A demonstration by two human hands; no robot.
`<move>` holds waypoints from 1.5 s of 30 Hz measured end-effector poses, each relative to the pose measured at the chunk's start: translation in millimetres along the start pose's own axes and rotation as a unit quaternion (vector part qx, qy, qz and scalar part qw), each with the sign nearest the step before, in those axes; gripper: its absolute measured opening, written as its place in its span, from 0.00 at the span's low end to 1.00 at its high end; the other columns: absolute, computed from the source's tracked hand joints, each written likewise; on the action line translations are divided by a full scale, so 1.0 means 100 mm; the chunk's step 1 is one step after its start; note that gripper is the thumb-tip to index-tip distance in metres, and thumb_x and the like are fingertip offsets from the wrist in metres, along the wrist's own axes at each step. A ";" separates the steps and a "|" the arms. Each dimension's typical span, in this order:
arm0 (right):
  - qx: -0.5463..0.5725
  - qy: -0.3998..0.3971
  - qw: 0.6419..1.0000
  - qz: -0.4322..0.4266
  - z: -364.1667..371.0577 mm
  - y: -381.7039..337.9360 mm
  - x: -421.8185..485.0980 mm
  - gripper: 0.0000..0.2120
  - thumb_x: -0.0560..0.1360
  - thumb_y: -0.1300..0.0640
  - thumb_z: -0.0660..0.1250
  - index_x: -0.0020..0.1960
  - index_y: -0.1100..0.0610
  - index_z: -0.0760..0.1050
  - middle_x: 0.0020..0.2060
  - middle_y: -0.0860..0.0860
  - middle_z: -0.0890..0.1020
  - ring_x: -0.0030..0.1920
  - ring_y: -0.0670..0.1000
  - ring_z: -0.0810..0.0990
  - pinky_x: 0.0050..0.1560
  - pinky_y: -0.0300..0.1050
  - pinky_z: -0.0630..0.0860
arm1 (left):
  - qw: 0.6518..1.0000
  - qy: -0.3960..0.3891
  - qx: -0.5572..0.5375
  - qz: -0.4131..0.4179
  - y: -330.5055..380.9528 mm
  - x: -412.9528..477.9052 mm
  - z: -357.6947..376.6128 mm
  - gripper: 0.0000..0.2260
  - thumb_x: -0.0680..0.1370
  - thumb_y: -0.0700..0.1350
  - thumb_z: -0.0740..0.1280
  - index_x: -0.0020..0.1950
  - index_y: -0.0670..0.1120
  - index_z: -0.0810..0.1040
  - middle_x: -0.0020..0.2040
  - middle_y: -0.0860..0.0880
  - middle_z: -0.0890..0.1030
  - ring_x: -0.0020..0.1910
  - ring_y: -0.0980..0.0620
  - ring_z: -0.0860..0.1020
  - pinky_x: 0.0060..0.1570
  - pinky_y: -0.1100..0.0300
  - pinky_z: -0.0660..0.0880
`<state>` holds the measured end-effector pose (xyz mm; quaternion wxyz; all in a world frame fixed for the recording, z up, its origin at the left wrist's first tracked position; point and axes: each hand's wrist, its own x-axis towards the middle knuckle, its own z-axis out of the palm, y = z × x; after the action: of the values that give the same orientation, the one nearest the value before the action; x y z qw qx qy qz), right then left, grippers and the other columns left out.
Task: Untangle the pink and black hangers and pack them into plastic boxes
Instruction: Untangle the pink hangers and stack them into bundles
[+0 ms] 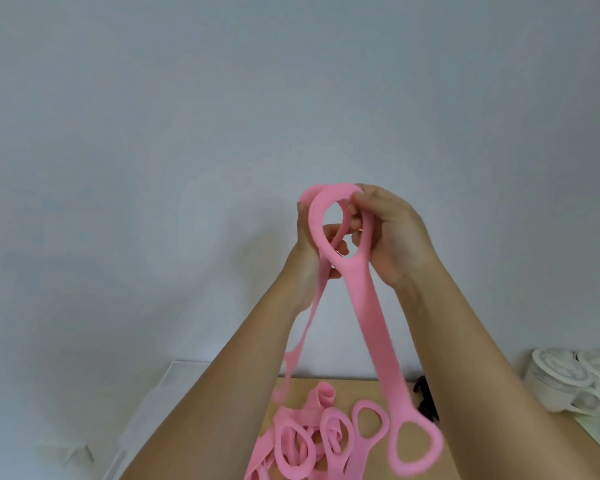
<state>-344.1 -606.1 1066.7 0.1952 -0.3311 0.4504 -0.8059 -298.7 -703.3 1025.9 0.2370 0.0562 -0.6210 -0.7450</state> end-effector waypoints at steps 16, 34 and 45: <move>-0.188 -0.013 0.982 0.007 -0.19 0.21 0.06 0.04 0.76 0.63 0.63 0.45 0.60 0.76 0.33 0.59 0.74 0.38 0.62 0.76 0.42 0.53 0.71 | 0.995 -0.079 -0.033 -0.041 -0.21 -0.05 -0.14 0.43 0.64 0.73 0.37 0.43 0.42 0.78 0.27 0.49 0.77 0.24 0.51 0.73 0.34 0.58 0.74; -0.329 0.103 0.936 -0.069 -0.25 0.50 0.08 0.05 0.73 0.56 0.69 0.47 0.49 0.82 0.46 0.50 0.75 0.42 0.48 0.75 0.49 0.48 0.78 | 0.993 -0.051 0.097 -0.034 -0.18 -0.10 -0.17 0.14 0.81 0.42 0.57 0.42 0.43 0.80 0.32 0.46 0.81 0.33 0.48 0.80 0.44 0.54 0.78; -0.290 0.074 0.953 -0.051 -0.23 0.49 0.03 0.06 0.76 0.57 0.66 0.49 0.51 0.81 0.49 0.55 0.78 0.35 0.48 0.78 0.30 0.39 0.76 | 0.990 -0.103 0.072 -0.069 -0.14 -0.09 -0.18 0.07 0.80 0.41 0.61 0.44 0.42 0.77 0.36 0.48 0.78 0.30 0.53 0.75 0.34 0.61 0.74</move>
<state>-362.2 -619.2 1017.4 0.0153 -0.3354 0.6605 -0.6716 -287.8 -714.2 1006.3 0.1152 0.0390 -0.6885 -0.7150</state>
